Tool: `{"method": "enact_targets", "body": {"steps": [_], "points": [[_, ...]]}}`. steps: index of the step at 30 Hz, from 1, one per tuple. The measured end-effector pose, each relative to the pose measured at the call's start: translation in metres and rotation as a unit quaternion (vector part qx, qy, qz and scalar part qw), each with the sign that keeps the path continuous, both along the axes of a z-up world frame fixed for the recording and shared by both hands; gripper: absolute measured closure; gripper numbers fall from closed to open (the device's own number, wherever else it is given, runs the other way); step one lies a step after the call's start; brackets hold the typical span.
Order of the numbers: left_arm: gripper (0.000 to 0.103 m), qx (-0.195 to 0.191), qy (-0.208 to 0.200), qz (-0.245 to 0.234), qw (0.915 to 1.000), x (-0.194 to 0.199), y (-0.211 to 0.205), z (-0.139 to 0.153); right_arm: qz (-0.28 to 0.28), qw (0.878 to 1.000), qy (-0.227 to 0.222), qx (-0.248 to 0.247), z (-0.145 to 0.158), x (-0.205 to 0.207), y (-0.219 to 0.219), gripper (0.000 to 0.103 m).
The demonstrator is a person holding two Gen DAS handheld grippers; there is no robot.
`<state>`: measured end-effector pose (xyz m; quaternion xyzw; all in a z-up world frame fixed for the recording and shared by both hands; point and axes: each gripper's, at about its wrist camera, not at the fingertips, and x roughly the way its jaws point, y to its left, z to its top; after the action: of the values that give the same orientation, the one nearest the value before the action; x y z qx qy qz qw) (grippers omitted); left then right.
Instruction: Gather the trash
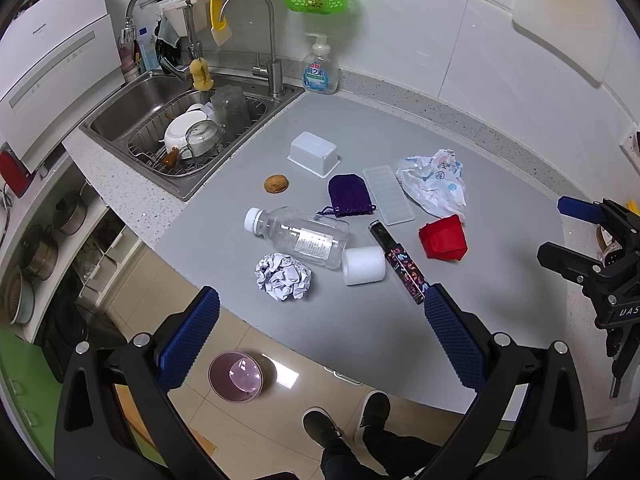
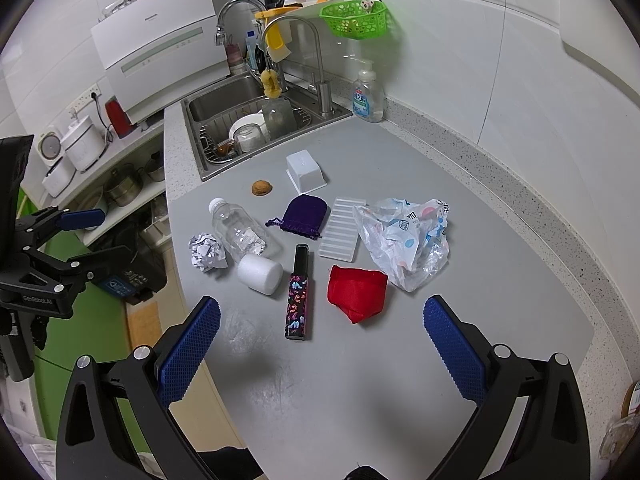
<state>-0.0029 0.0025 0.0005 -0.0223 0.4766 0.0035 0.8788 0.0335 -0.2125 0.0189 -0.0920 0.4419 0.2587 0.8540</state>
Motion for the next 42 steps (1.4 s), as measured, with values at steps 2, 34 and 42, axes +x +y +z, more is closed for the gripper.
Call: {"method": "enact_targets", "body": {"steps": [2,34,42], "points": [[0.003,0.0,0.0,0.0,1.0,0.001,0.0,0.0,0.0,1.0,0.001,0.001,0.0,0.0,0.0,0.005],[0.003,0.01,0.039,0.014,0.9991,0.041,0.033,-0.052,0.002,1.0,0.018,-0.009,-0.017,0.009,0.001,0.005],[0.003,0.009,0.089,0.03,0.9955,0.074,0.051,-0.104,-0.003,0.999,0.031,-0.013,-0.026,0.018,-0.002,0.005]]}}
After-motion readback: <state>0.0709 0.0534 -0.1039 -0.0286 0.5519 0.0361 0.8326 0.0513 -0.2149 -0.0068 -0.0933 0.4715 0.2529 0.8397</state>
